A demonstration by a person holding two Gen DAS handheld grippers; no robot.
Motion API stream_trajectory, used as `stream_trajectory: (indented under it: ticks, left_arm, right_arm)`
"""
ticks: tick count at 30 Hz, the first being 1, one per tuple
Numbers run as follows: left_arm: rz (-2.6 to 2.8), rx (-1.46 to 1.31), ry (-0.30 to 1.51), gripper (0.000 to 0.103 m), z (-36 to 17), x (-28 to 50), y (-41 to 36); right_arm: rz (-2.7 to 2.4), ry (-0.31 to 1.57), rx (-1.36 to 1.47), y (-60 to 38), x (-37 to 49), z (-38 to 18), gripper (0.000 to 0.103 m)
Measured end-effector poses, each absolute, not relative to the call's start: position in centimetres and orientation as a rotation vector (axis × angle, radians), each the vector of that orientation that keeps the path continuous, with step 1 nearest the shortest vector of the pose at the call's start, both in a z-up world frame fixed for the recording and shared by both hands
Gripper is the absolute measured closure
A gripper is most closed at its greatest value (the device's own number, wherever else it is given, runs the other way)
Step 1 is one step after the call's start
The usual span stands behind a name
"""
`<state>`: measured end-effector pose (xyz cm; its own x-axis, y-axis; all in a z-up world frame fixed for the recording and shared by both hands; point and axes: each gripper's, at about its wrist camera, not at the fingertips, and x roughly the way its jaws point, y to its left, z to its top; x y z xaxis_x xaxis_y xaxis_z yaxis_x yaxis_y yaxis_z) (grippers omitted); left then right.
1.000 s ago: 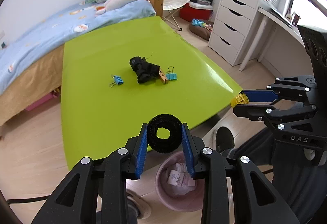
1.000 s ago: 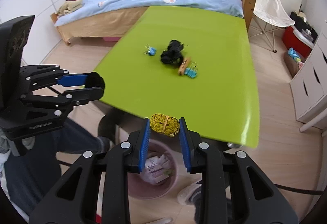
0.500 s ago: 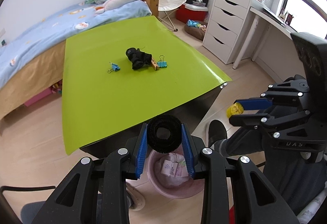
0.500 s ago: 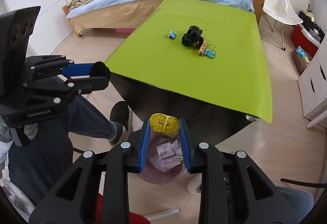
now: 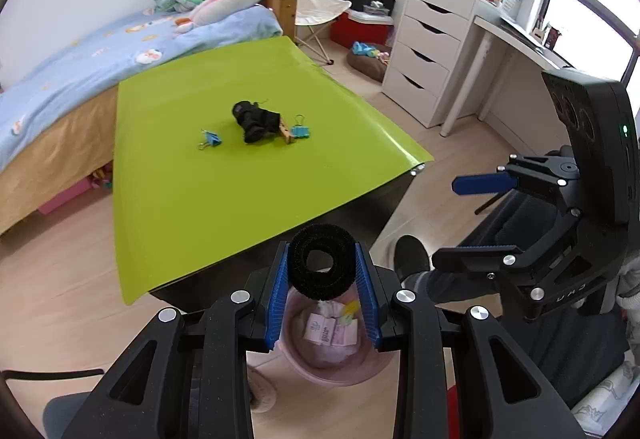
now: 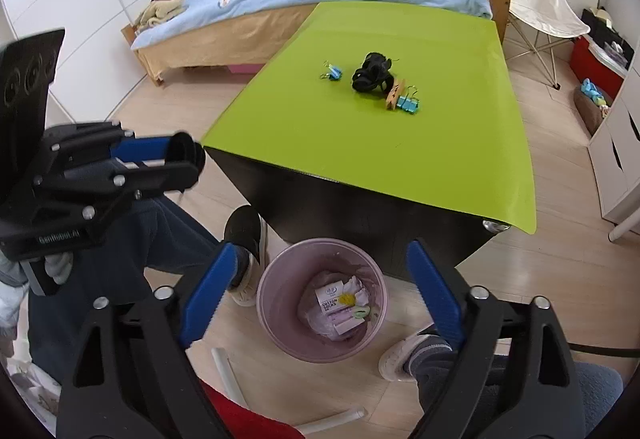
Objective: Collect trash
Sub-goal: 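Carry the hair tie and tape roll over the wastebasket and release them, then move the right tool to the teal binder clip and grasp it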
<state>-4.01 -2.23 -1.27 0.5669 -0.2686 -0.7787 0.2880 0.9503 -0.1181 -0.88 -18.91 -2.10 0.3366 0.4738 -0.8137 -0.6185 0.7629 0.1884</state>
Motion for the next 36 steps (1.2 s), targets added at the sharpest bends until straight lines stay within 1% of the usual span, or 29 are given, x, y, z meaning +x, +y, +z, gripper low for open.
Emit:
stream_trajectory:
  ticks: [4, 8, 9, 10, 11, 12, 13, 16, 18, 36]
  left_arm:
    - [-0.347, 0.03, 0.92, 0.072, -1.5, -4.1, -2.8]
    - [-0.375, 0.029, 0.933, 0.07, -1.7, -4.2, -3.3]
    - [-0.382, 0.029, 0.935, 0.065, -1.7, -4.2, -3.4]
    - [-0.387, 0.029, 0.938, 0.052, -1.8, -4.3, -3.5]
    - [-0.389, 0.028, 0.935, 0.042, -1.8, -4.3, -3.6]
    - [-0.387, 0.025, 0.93, 0.025, -1.8, -4.4, -3.6]
    - [-0.385, 0.018, 0.924, 0.018, -1.8, -4.4, -3.6]
    - [-0.351, 0.018, 0.922, 0.016, -2.1, -4.2, -3.4]
    - [-0.321, 0.014, 0.914, 0.008, -2.1, -4.2, -3.0]
    - [-0.221, -0.071, 0.894, 0.008, -2.1, -2.5, -0.5]
  right_arm:
    - [0.691, 0.989, -0.156, -19.5, -0.7, -1.7, 0.011]
    - [0.671, 0.982, -0.148, -20.1, -0.6, -1.5, 0.01]
    - [0.668, 0.98, -0.147, -20.2, -0.5, -1.4, 0.01]
    - [0.665, 0.978, -0.144, -20.4, -0.5, -1.4, 0.009]
    - [0.663, 0.979, -0.139, -20.5, -0.5, -1.4, 0.008]
    - [0.661, 0.978, -0.136, -20.7, -0.5, -1.5, 0.008]
    - [0.655, 0.978, -0.133, -20.8, -0.5, -1.5, 0.007]
    - [0.642, 0.973, -0.132, -21.0, -0.5, -1.6, 0.007]
    - [0.639, 0.971, -0.132, -21.1, -0.4, -1.6, 0.006]
    - [0.639, 0.975, -0.121, -20.4, 0.6, -1.8, 0.006]
